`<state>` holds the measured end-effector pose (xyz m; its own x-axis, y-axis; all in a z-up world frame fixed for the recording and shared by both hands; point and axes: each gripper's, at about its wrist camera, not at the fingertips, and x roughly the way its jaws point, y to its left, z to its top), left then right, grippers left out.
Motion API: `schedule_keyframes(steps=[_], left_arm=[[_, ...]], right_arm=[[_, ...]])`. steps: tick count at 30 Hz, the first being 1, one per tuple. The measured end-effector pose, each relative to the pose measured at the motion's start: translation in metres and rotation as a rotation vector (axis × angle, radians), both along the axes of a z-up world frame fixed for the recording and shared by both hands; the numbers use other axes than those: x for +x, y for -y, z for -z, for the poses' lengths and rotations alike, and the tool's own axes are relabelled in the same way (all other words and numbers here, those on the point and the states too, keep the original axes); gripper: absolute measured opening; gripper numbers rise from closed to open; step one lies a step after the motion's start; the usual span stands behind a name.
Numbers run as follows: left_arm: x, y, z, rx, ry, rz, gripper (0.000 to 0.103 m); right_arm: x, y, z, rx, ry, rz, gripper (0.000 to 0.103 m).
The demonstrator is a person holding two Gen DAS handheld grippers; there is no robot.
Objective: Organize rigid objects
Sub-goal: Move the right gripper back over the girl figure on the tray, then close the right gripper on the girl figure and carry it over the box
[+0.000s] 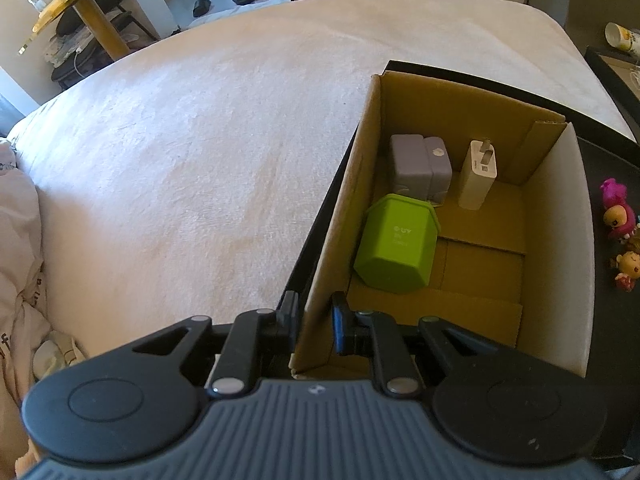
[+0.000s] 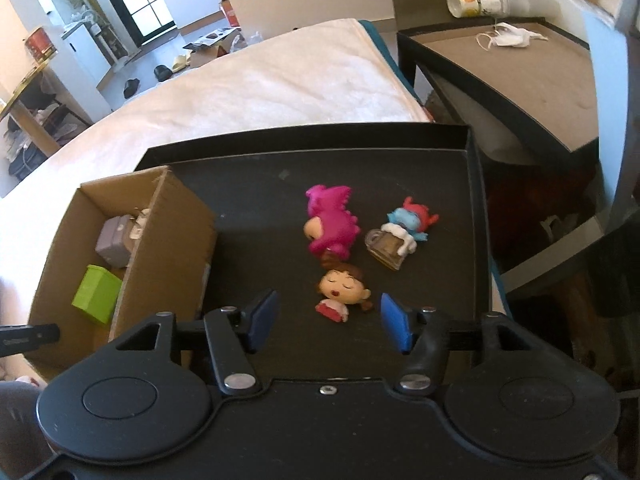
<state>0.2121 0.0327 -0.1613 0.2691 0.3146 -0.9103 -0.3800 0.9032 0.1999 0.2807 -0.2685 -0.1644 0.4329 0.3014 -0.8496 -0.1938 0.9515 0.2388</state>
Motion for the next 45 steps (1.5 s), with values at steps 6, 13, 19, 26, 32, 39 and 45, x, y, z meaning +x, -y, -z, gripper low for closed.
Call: schedule_keyframes(steps=[6, 13, 19, 26, 32, 39, 45], left_arm=[[0.001, 0.001, 0.0, 0.007, -0.004, -0.002, 0.016], [0.002, 0.002, 0.0, 0.015, -0.008, -0.004, 0.017], [0.002, 0.0, -0.001, 0.006, -0.01, -0.012, 0.017], [0.005, -0.003, -0.001, -0.003, -0.015, -0.052, 0.018], [0.003, -0.01, -0.002, -0.041, -0.001, -0.094, 0.018], [0.001, -0.02, -0.004, -0.101, 0.013, -0.146, 0.018], [0.002, -0.024, -0.004, -0.135, 0.016, -0.175, 0.018]], right_arm=[[0.004, 0.008, 0.016, 0.037, -0.016, 0.013, 0.058], [0.012, 0.004, 0.031, 0.042, -0.036, 0.012, 0.06], [0.016, -0.001, 0.036, 0.013, -0.007, 0.01, 0.06], [0.02, -0.008, 0.042, 0.003, -0.015, -0.01, 0.038], [0.011, -0.017, 0.039, -0.052, 0.011, -0.068, 0.035], [0.003, -0.025, 0.011, -0.036, 0.057, -0.083, 0.035], [0.006, -0.036, -0.023, 0.021, 0.096, -0.086, 0.035]])
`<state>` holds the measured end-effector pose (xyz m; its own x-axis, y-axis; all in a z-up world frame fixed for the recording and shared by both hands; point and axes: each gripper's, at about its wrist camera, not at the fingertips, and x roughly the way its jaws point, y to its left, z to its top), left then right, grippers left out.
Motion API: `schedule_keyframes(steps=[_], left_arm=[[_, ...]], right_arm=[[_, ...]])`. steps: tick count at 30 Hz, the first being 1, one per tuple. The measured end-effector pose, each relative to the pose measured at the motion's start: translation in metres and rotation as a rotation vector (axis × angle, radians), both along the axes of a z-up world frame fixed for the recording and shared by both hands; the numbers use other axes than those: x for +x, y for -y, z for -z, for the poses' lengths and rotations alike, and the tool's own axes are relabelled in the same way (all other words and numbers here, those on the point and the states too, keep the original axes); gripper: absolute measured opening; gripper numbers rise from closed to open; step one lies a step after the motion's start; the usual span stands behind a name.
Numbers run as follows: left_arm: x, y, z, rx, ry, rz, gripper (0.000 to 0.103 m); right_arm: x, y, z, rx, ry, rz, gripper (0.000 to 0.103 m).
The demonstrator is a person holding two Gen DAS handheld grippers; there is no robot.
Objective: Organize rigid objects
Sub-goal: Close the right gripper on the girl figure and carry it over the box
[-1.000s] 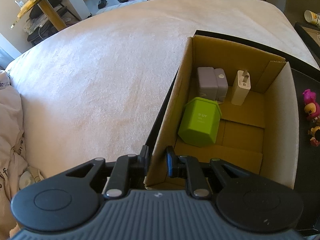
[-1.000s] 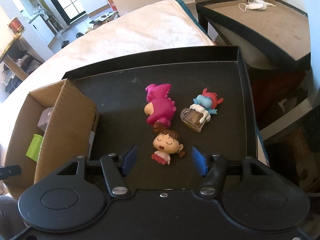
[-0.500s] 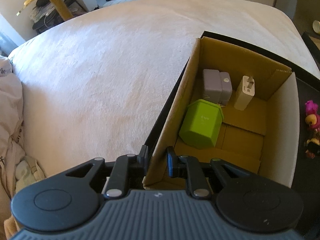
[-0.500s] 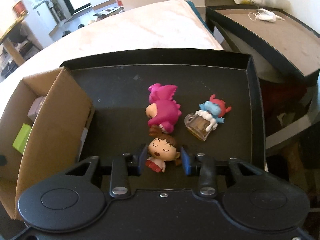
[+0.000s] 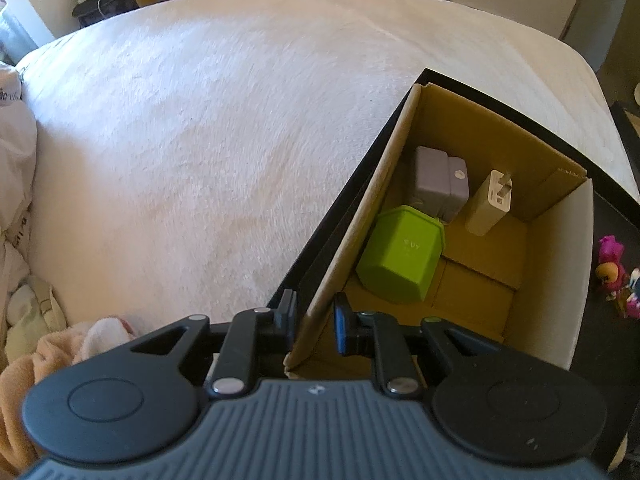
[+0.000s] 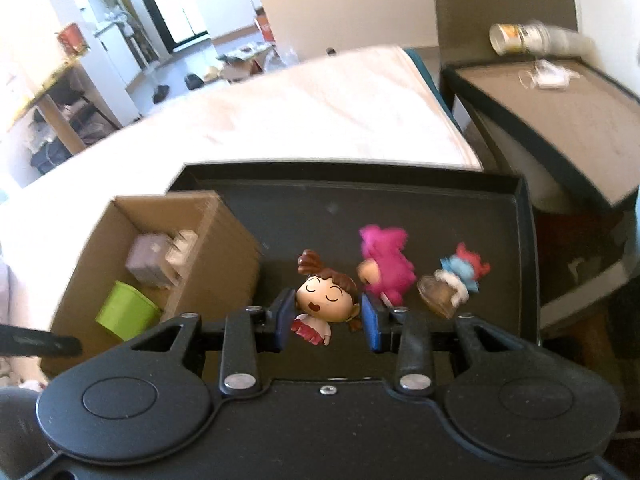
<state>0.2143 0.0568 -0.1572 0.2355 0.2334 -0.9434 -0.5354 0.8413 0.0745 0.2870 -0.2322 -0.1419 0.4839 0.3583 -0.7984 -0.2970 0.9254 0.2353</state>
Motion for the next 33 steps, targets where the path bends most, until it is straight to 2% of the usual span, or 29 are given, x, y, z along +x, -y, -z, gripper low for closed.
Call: schedule_keyframes(steps=[7, 12, 19, 33], left_arm=[[0.0, -0.003, 0.0, -0.021, 0.005, -0.006, 0.017], [0.0, -0.007, 0.001, -0.039, 0.007, -0.005, 0.017], [0.002, -0.011, 0.001, -0.055, 0.009, 0.0, 0.017], [0.003, -0.017, 0.001, -0.086, 0.018, -0.005, 0.017]], right_arm=[[0.005, -0.023, -0.039, 0.029, 0.072, -0.047, 0.035], [0.006, -0.042, -0.055, 0.026, 0.105, -0.091, 0.035], [0.003, -0.072, -0.06, 0.004, 0.114, -0.152, 0.035], [-0.006, -0.122, -0.05, -0.099, 0.116, -0.267, 0.035]])
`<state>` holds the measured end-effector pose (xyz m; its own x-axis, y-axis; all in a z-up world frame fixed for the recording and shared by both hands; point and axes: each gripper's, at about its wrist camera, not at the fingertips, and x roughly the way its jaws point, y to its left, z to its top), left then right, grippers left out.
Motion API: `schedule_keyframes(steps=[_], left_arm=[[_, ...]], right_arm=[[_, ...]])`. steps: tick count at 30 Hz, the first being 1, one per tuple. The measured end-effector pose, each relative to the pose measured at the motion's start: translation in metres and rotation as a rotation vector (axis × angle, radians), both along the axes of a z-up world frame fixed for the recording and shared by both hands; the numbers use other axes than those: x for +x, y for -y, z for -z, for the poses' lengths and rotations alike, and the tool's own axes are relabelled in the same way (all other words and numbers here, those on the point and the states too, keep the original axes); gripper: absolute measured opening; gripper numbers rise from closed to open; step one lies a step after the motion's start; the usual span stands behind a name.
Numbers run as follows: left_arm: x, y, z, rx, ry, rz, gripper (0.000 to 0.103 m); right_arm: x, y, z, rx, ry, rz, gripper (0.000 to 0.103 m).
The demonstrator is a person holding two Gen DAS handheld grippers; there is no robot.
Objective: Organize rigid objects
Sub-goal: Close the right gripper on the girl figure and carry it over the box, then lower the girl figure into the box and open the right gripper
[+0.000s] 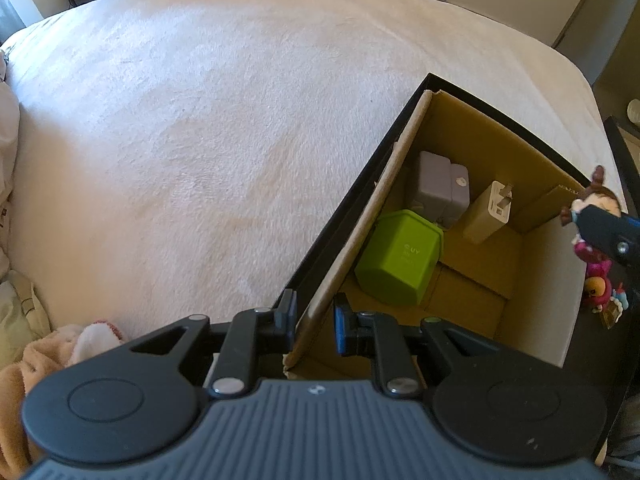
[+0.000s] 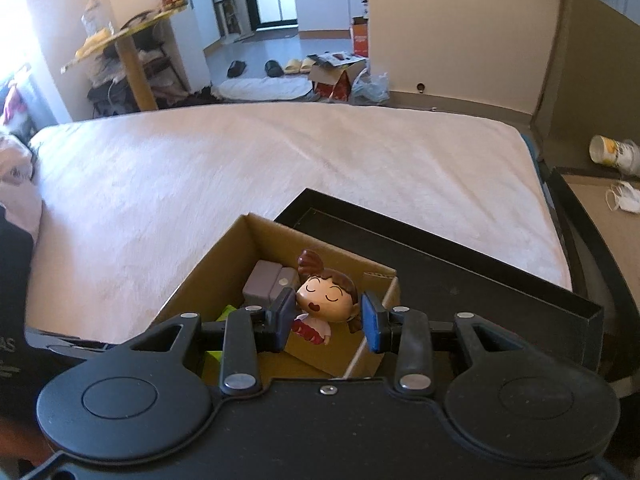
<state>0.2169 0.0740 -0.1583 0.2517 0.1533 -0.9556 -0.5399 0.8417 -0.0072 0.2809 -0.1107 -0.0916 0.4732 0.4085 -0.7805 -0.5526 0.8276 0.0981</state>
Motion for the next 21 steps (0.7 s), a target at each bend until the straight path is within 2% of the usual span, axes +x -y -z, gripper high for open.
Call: schedule_keyframes(steps=[11, 21], left_arm=[[-0.001, -0.004, 0.001, -0.019, 0.005, -0.007, 0.017], [0.0, -0.004, 0.001, -0.022, 0.007, -0.008, 0.017]], right_arm=[[0.0, -0.024, 0.013, -0.067, -0.018, -0.066, 0.036], [-0.002, -0.035, 0.014, -0.05, -0.05, -0.08, 0.037]])
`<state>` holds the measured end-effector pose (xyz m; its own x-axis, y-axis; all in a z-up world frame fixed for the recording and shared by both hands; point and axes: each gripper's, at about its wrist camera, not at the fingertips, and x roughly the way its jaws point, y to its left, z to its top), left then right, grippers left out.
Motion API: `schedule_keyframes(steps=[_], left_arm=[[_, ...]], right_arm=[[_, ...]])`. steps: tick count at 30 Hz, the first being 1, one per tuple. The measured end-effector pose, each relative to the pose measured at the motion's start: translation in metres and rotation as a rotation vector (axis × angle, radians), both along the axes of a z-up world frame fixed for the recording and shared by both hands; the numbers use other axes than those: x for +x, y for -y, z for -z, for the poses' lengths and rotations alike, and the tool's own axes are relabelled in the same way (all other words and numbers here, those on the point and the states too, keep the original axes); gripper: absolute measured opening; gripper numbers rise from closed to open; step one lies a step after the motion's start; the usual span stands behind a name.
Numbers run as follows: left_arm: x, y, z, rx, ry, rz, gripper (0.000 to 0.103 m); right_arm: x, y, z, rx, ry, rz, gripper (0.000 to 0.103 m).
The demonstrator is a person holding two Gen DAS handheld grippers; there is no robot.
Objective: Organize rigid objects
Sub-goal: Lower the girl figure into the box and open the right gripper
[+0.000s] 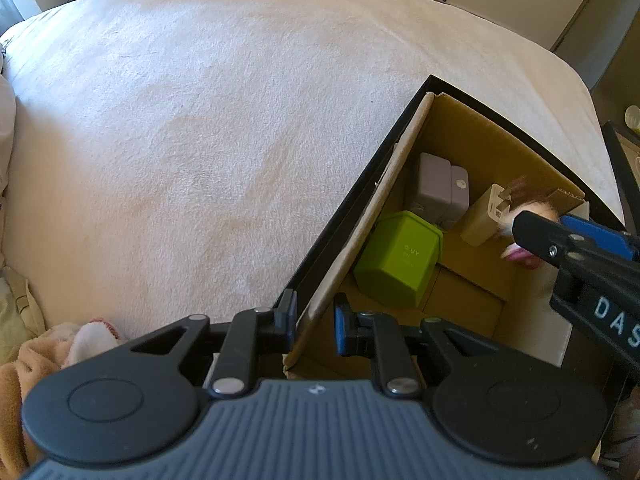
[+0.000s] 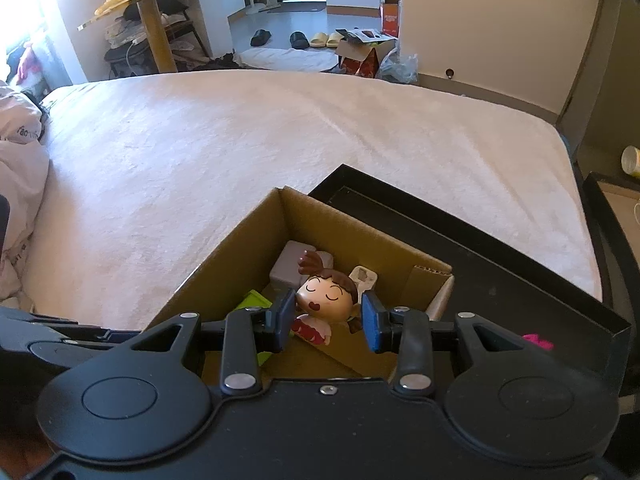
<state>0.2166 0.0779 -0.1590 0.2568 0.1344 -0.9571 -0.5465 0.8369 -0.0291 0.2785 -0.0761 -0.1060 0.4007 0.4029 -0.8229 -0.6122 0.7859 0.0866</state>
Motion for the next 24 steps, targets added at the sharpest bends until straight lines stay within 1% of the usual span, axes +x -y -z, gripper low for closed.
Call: schedule_keyframes(steps=[3, 10, 13, 18, 20, 24], left_arm=[[0.0, 0.0, 0.0, 0.005, 0.002, -0.001, 0.017], [-0.001, -0.001, -0.001, 0.001, 0.006, -0.002, 0.017], [0.0, 0.0, -0.001, 0.007, 0.003, 0.001, 0.017], [0.0, 0.001, -0.001, 0.01, 0.002, 0.004, 0.017], [0.0, 0.0, -0.002, 0.007, 0.001, 0.001, 0.018], [0.0, -0.001, -0.002, 0.007, -0.002, 0.006, 0.017]], right_arm=[[0.001, 0.004, -0.001, 0.034, -0.019, 0.019, 0.038], [0.002, 0.015, -0.009, 0.056, -0.011, 0.045, 0.04], [0.003, 0.025, -0.014, 0.056, 0.0, 0.064, 0.044], [0.003, 0.053, -0.018, 0.054, 0.022, 0.12, 0.055], [0.003, 0.065, -0.016, 0.049, 0.024, 0.15, 0.057], [0.006, 0.089, -0.011, 0.06, -0.002, 0.218, 0.058]])
